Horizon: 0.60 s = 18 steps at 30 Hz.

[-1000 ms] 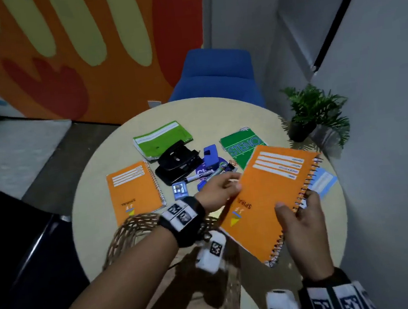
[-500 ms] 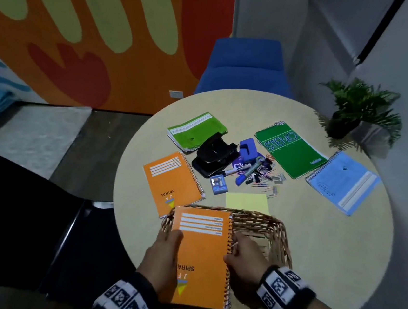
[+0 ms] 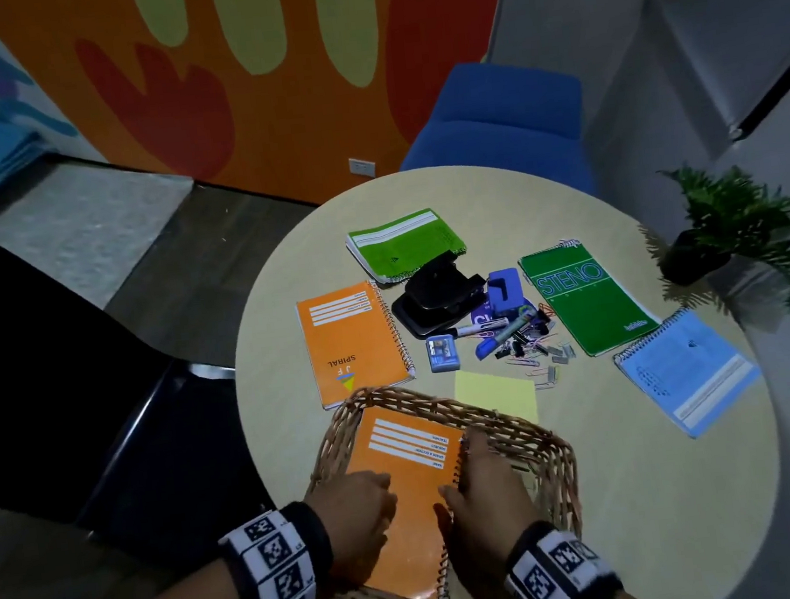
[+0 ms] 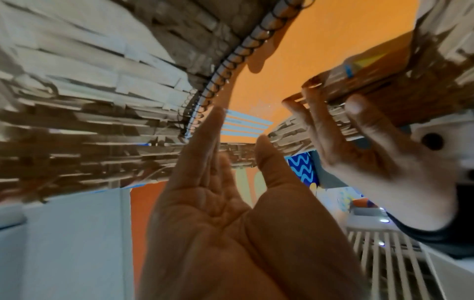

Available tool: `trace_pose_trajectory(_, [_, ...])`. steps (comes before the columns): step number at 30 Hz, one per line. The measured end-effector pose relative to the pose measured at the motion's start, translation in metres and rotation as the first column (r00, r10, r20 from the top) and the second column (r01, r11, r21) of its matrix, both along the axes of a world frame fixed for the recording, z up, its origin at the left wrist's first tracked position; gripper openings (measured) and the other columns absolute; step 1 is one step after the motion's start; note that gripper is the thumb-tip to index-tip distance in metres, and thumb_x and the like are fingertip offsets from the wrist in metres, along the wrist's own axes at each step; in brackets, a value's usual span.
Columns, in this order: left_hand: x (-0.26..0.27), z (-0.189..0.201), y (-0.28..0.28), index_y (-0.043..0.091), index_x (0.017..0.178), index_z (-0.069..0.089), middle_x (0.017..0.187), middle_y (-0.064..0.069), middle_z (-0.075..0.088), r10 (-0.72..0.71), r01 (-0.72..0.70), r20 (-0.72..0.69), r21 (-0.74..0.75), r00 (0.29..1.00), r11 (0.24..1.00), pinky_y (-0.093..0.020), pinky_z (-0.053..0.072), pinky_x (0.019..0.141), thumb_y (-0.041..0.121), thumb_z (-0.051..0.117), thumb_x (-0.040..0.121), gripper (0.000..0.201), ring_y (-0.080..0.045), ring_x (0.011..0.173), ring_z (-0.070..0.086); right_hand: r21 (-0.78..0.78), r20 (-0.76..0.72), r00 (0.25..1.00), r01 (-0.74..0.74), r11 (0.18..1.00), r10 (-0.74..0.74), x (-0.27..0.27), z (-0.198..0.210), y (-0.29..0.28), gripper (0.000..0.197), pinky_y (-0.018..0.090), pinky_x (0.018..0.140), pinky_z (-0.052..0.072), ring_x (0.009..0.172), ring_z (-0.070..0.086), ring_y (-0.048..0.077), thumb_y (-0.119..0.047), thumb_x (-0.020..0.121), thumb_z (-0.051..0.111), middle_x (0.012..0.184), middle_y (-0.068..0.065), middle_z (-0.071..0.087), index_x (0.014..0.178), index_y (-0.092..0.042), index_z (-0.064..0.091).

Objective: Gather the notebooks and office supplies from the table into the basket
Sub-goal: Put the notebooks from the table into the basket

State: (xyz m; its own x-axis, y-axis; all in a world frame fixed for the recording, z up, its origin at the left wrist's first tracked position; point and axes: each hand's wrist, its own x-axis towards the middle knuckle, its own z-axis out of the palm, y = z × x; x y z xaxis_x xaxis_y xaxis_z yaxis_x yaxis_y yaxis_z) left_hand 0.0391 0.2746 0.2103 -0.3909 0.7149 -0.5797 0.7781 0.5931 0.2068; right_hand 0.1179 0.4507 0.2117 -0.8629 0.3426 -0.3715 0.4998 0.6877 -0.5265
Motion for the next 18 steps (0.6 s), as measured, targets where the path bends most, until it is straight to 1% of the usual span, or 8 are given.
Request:
trace_pose_trajectory(2, [0.002, -0.003, 0.000, 0.014, 0.116, 0.063, 0.132, -0.011, 0.048, -0.098, 0.098, 0.011, -0.122, 0.995, 0.988, -0.042, 0.047, 0.091, 0.030, 0.045, 0.095, 0.032, -0.026, 0.112, 0.051, 0.083, 0.033, 0.985, -0.171, 0.982, 0.168, 0.000, 0.002, -0.005, 0.047, 0.034, 0.089, 0.049, 0.109, 0.060, 0.021, -0.026, 0.088, 0.058, 0.120, -0.001, 0.059, 0.131, -0.026, 0.039])
trace_pose_trajectory(5, [0.001, 0.000, 0.002, 0.012, 0.114, 0.064, 0.132, -0.012, 0.049, -0.099, 0.105, 0.044, -0.170, 0.994, 0.980, -0.042, 0.046, 0.093, 0.030, 0.045, 0.094, 0.033, -0.029, 0.114, 0.052, 0.123, 0.216, 0.914, -0.375, 0.919, 0.344, -0.002, 0.001, -0.006, 0.017, 0.035, 0.084, 0.047, 0.103, 0.059, 0.026, -0.028, 0.091, 0.051, 0.118, 0.005, 0.058, 0.106, -0.022, 0.056])
trace_pose_trajectory(8, [-0.022, 0.018, 0.001, 0.021, 0.120, 0.061, 0.121, 0.001, 0.064, 0.164, -0.186, 0.204, 0.091, 0.965, 0.978, -0.034, 0.049, 0.095, 0.035, 0.047, 0.094, 0.033, -0.017, 0.106, 0.060, 0.047, 0.226, 0.918, -0.346, 0.937, 0.327, -0.010, 0.012, 0.000, 0.020, 0.033, 0.081, 0.049, 0.098, 0.063, 0.021, -0.031, 0.090, 0.052, 0.110, 0.000, 0.065, 0.108, -0.027, 0.060])
trace_pose_trajectory(10, [-0.058, 0.031, -0.004, 0.018, 0.124, 0.060, 0.116, 0.007, 0.063, 0.356, -0.441, 0.293, 0.318, 0.887, 0.839, -0.022, 0.047, 0.090, 0.031, 0.052, 0.095, 0.033, -0.007, 0.102, 0.059, -0.123, 0.094, 0.975, -0.187, 0.975, 0.199, -0.027, 0.026, 0.006, 0.031, 0.031, 0.083, 0.055, 0.091, 0.067, 0.015, -0.029, 0.090, 0.057, 0.109, -0.002, 0.068, 0.120, -0.025, 0.060])
trace_pose_trajectory(11, [-0.079, 0.036, -0.007, 0.017, 0.120, 0.063, 0.110, 0.007, 0.063, 0.461, -0.578, 0.355, 0.402, 0.813, 0.710, -0.015, 0.047, 0.082, 0.026, 0.053, 0.095, 0.028, -0.006, 0.096, 0.059, -0.266, 0.015, 0.994, -0.098, 0.959, 0.105, -0.042, 0.036, 0.009, 0.031, 0.031, 0.082, 0.056, 0.088, 0.069, 0.015, -0.025, 0.091, 0.059, 0.106, -0.001, 0.069, 0.121, -0.020, 0.061])
trace_pose_trajectory(13, [-0.121, 0.030, -0.015, 0.015, 0.108, 0.067, 0.101, 0.001, 0.064, 0.627, -0.818, 0.534, 0.452, 0.567, 0.356, -0.012, 0.047, 0.069, 0.017, 0.053, 0.096, 0.018, -0.011, 0.089, 0.060, -0.390, -0.074, 0.996, 0.014, 0.921, -0.047, -0.082, 0.049, 0.013, 0.027, 0.031, 0.085, 0.055, 0.092, 0.067, 0.017, -0.018, 0.091, 0.060, 0.103, 0.004, 0.068, 0.117, -0.013, 0.063])
trace_pose_trajectory(16, [-0.171, -0.006, -0.021, 0.015, 0.091, 0.064, 0.092, -0.008, 0.061, 0.644, -0.983, 0.764, 0.149, 0.047, -0.105, -0.033, 0.051, 0.075, 0.016, 0.052, 0.095, 0.012, -0.022, 0.087, 0.059, -0.543, -0.009, 0.963, 0.221, 0.810, -0.268, -0.151, 0.054, 0.012, 0.022, 0.037, 0.080, 0.054, 0.084, 0.061, 0.021, -0.009, 0.092, 0.055, 0.097, 0.011, 0.064, 0.113, -0.010, 0.062])
trace_pose_trajectory(18, [-0.185, -0.027, -0.022, 0.017, 0.075, 0.056, 0.069, -0.008, 0.051, 0.574, -0.965, 0.790, -0.080, -0.214, -0.249, -0.033, 0.042, 0.062, 0.019, 0.052, 0.092, 0.017, -0.021, 0.065, 0.053, -0.506, 0.093, 0.961, 0.272, 0.819, -0.261, -0.188, 0.038, 0.010, 0.018, 0.034, 0.073, 0.050, 0.075, 0.058, 0.022, -0.005, 0.091, 0.051, 0.088, 0.011, 0.060, 0.106, -0.007, 0.061])
